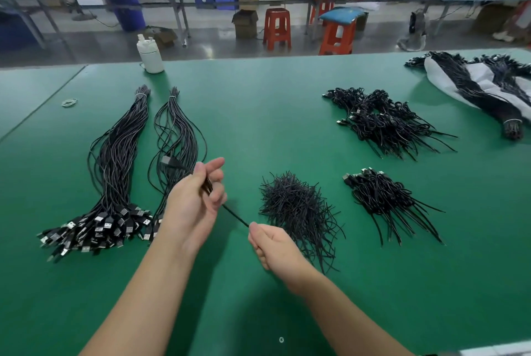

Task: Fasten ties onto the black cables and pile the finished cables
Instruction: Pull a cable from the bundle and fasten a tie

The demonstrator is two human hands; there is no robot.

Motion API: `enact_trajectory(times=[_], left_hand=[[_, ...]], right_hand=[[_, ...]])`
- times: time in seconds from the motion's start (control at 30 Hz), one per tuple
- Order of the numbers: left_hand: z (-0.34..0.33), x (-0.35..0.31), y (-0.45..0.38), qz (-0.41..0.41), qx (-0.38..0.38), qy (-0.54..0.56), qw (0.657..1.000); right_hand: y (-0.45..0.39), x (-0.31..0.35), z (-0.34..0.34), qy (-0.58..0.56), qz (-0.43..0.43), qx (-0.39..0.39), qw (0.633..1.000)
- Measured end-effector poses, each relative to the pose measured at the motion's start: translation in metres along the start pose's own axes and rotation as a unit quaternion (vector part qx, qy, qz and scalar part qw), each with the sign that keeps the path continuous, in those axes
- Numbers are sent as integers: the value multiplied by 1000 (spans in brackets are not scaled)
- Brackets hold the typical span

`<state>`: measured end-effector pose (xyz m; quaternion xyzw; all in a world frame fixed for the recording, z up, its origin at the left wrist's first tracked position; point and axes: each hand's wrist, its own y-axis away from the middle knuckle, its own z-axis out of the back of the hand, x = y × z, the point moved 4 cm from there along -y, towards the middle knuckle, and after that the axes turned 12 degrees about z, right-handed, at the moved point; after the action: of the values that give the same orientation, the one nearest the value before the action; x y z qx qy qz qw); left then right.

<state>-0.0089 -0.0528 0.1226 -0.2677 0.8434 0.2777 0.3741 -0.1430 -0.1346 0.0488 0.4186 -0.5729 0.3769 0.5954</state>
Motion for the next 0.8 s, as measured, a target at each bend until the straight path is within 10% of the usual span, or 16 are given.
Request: enact_trajectory(times=[0.1,0.2,0.33,0.53,0.8], left_hand=[[-11,-2,13,46,163,-186,968],[-10,12,32,147,313,-495,797],[-6,23,24,139,145,-662,722],[-9,35,19,114,74,-384,913],[-27,49,22,137,26,-117,983]], right_hand=[[-7,-1,10,-113,-26,-46,992],[-15,12,22,-174,-22,-42,984],[-16,32,23,-140,0,-3,990],[-2,50,16,-57,81,36,994],[4,31,12,112,79,12,991]])
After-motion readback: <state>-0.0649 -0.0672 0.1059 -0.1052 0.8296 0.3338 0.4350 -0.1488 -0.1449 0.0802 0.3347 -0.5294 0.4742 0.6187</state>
